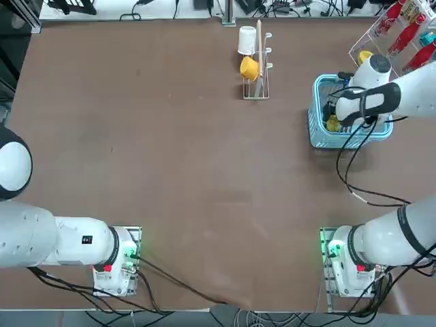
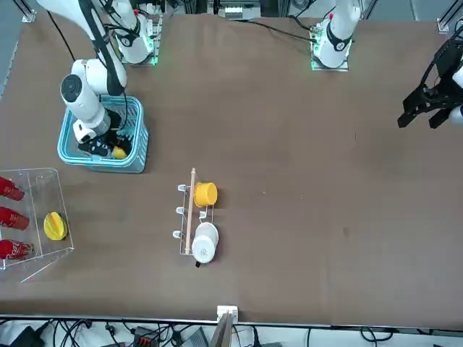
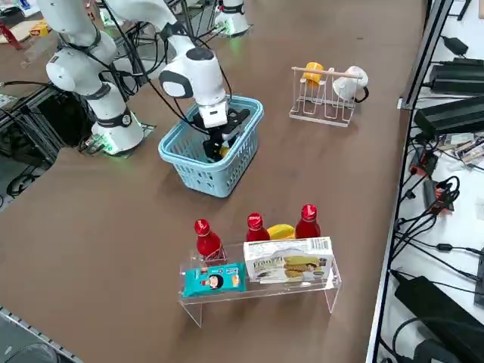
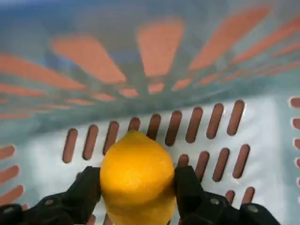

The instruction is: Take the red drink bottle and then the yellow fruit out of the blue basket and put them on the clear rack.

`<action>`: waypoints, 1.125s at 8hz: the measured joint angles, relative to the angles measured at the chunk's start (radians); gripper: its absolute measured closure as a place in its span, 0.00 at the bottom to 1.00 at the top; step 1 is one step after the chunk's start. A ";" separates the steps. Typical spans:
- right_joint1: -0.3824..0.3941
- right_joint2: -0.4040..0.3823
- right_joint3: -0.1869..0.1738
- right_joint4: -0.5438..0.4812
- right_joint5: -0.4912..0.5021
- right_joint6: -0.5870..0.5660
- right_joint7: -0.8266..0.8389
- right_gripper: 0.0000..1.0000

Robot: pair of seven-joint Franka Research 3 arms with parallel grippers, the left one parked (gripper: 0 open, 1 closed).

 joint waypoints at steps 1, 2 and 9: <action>0.000 -0.035 0.000 0.045 -0.001 -0.095 0.000 0.13; 0.001 -0.082 0.002 0.115 -0.002 -0.235 0.000 0.13; -0.044 -0.104 -0.012 0.719 -0.106 -0.886 -0.132 0.13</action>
